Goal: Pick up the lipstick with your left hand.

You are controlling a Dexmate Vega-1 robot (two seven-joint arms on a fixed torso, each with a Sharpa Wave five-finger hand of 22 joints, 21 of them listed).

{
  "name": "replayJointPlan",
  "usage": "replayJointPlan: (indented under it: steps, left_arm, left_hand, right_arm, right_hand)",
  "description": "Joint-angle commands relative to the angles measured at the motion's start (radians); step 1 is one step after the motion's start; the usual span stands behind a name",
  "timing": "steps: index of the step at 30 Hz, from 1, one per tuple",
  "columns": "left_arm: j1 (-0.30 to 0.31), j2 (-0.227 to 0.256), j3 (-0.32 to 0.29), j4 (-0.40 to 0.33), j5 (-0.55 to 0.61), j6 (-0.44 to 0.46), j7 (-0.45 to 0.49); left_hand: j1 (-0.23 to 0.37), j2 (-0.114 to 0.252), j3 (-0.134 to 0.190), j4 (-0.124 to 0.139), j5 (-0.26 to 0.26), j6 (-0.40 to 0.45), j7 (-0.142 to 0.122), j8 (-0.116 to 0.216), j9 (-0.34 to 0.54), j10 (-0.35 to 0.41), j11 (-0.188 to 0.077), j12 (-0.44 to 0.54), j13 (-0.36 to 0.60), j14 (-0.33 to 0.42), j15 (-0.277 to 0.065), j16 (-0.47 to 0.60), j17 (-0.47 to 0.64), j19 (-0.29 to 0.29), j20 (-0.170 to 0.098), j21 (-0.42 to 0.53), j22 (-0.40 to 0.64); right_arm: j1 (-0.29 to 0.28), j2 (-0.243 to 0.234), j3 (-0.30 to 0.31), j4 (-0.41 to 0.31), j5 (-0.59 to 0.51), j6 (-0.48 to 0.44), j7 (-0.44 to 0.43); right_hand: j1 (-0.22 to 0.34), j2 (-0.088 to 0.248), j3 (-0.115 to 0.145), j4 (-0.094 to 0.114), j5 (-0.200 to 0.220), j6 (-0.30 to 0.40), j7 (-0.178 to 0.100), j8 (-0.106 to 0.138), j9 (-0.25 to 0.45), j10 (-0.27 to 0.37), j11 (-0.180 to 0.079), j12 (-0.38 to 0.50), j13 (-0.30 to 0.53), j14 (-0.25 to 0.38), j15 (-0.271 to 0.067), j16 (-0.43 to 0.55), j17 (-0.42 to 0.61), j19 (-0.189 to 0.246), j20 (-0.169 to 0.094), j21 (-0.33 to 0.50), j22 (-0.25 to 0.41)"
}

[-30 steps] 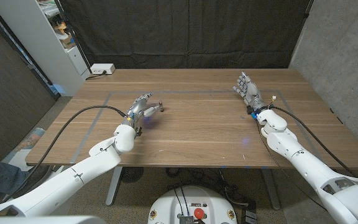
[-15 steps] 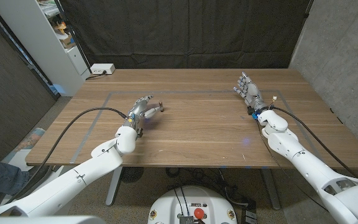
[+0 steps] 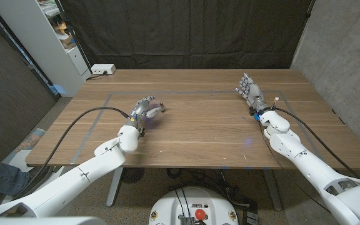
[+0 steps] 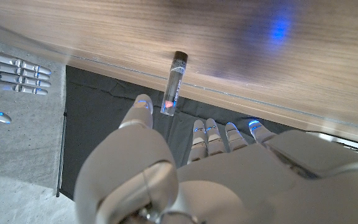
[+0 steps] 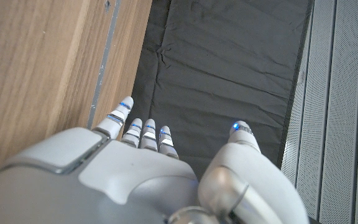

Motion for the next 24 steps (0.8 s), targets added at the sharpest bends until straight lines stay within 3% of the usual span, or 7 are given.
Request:
replayJointPlan:
  steps: [1,8,24]
  left_arm:
    - [-0.028,-0.006,0.020,0.015,0.018,0.014,-0.017]
    - [-0.035,-0.014,0.025,0.022,0.019,0.009,-0.016]
    - [-0.047,-0.036,0.046,0.033,0.058,0.037,0.018]
  left_hand:
    - [0.015,0.002,0.005,0.005,-0.003,0.044,0.002,0.017,0.003,-0.001,0.012,0.000,0.004,0.000,0.009,0.007,0.004,-0.046,0.009,0.008,0.005]
    - [0.027,0.005,0.009,0.003,-0.001,0.101,-0.001,0.031,0.003,0.004,0.007,0.000,0.004,0.005,0.008,0.007,0.005,-0.044,0.015,0.008,0.005]
    - [0.051,0.014,0.018,-0.002,0.002,0.143,0.000,0.034,0.004,0.034,-0.007,0.010,0.004,0.027,0.003,0.012,0.005,-0.036,0.016,0.009,0.005]
  right_arm:
    - [0.013,0.014,-0.001,0.023,0.000,0.009,0.001]
    - [0.011,0.018,0.000,0.028,0.002,0.012,0.000]
    - [0.019,0.032,0.000,0.059,0.006,0.022,0.007]
  right_hand:
    - [0.002,0.011,-0.003,-0.003,0.008,0.010,0.002,-0.001,0.002,0.007,0.004,-0.002,0.002,0.007,-0.002,0.004,0.001,0.003,0.008,0.001,0.005]
    - [0.001,0.011,-0.004,-0.003,0.008,0.012,0.003,0.000,0.002,0.007,0.004,-0.003,0.002,0.008,-0.003,0.004,0.001,0.003,0.008,0.001,0.005]
    - [0.001,0.012,-0.005,-0.004,0.008,0.014,0.002,0.000,0.002,0.010,0.004,-0.002,0.002,0.008,-0.003,0.004,0.001,0.004,0.007,0.001,0.005]
